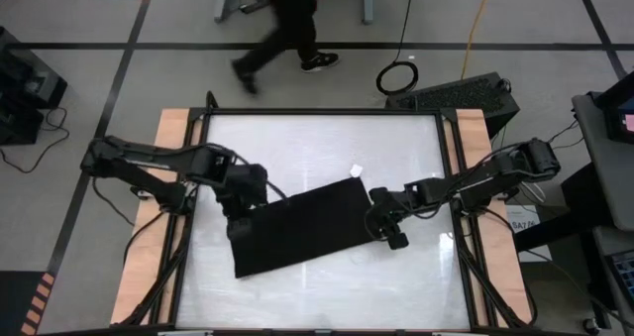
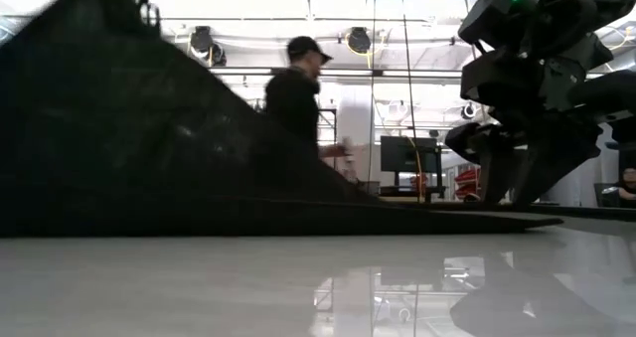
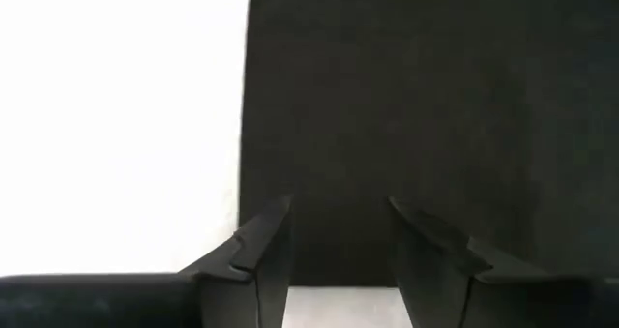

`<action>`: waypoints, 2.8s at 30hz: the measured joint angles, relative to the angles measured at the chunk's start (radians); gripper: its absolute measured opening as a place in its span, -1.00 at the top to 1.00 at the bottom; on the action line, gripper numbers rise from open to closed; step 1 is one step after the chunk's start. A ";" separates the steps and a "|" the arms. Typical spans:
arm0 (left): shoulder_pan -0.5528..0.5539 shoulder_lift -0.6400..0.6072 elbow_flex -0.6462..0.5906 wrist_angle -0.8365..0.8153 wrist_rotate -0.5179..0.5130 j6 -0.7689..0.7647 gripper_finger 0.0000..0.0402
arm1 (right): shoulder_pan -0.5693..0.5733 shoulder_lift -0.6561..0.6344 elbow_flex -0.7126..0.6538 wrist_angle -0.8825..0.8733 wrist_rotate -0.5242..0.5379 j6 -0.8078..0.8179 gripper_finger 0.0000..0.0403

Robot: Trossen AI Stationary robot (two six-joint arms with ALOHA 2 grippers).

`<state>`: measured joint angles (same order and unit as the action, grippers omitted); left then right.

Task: Roll towel
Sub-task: Roll the towel

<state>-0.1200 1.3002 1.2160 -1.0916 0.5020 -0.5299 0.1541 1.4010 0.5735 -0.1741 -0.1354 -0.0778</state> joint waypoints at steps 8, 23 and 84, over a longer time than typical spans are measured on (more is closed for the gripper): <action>-0.142 0.020 0.002 0.289 -0.014 -0.085 0.96 | 0.005 0.000 0.000 0.007 -0.001 -0.020 0.24; -0.228 0.153 -0.109 -0.077 -0.128 -0.159 0.96 | 0.012 0.000 0.000 0.007 -0.001 0.012 0.24; -0.221 0.150 -0.109 -0.032 -0.250 -0.143 0.96 | -0.063 0.071 0.000 0.040 -0.018 -0.144 0.41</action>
<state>-0.3408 1.4502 1.1069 -1.1236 0.2520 -0.6731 0.0910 1.4718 0.5732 -0.1343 -0.1534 -0.2214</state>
